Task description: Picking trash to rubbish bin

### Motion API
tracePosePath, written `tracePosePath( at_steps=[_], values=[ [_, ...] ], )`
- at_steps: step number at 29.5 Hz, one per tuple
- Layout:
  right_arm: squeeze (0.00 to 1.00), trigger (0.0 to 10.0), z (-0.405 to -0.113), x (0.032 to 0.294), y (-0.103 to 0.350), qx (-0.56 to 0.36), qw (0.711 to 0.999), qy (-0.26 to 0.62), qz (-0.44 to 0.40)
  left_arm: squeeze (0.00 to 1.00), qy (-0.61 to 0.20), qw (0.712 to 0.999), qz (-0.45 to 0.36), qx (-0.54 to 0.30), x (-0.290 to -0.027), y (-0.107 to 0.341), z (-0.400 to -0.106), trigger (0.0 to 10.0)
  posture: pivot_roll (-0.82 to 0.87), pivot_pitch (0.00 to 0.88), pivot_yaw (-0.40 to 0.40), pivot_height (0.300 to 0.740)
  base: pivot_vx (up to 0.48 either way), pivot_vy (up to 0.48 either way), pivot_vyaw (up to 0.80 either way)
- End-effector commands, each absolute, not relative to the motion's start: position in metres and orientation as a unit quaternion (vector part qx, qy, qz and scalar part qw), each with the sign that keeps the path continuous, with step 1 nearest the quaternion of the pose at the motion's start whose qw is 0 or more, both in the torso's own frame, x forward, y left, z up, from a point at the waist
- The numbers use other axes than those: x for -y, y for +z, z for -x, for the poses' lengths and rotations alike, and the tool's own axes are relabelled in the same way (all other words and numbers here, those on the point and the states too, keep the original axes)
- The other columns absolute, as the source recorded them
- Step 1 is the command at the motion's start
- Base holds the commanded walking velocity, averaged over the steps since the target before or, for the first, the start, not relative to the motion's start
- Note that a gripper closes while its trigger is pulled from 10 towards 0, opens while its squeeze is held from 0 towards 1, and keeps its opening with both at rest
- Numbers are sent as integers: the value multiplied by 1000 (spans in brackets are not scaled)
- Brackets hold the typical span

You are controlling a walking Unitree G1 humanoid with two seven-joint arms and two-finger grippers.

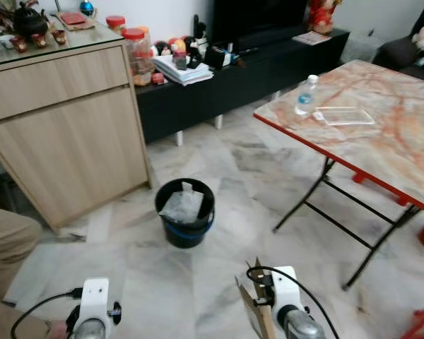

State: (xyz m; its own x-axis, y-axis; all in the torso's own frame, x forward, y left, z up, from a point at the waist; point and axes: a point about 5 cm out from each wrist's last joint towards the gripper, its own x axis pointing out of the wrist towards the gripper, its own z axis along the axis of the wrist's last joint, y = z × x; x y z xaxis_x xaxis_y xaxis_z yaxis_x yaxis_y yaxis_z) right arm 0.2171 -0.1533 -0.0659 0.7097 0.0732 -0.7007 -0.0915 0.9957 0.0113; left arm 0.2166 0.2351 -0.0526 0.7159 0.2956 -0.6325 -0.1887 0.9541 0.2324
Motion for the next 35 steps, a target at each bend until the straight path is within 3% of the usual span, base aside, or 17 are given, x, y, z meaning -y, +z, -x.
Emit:
tracePosePath(
  at_steps=[1, 28, 35],
  values=[
    [0, 10000, -222, 150, -63, -368, 929, 45, 9, 0, 140, 919, -75, -362, -239, -56, -210, 10000, 55, 50, -48, 740, 311, 0, 781],
    [0, 10000, -228, 149, -59, -356, 934, 37, -4, 0, 139, 920, -80, -357, -241, -54, -212, 10000, 61, 60, -47, 740, 316, 0, 189],
    [0, 10000, -237, 153, -52, -335, 937, 88, 41, 0, 137, 921, -79, -356, -240, -53, -213, 10000, 64, 62, -51, 740, 320, 0, 0]
  ],
)
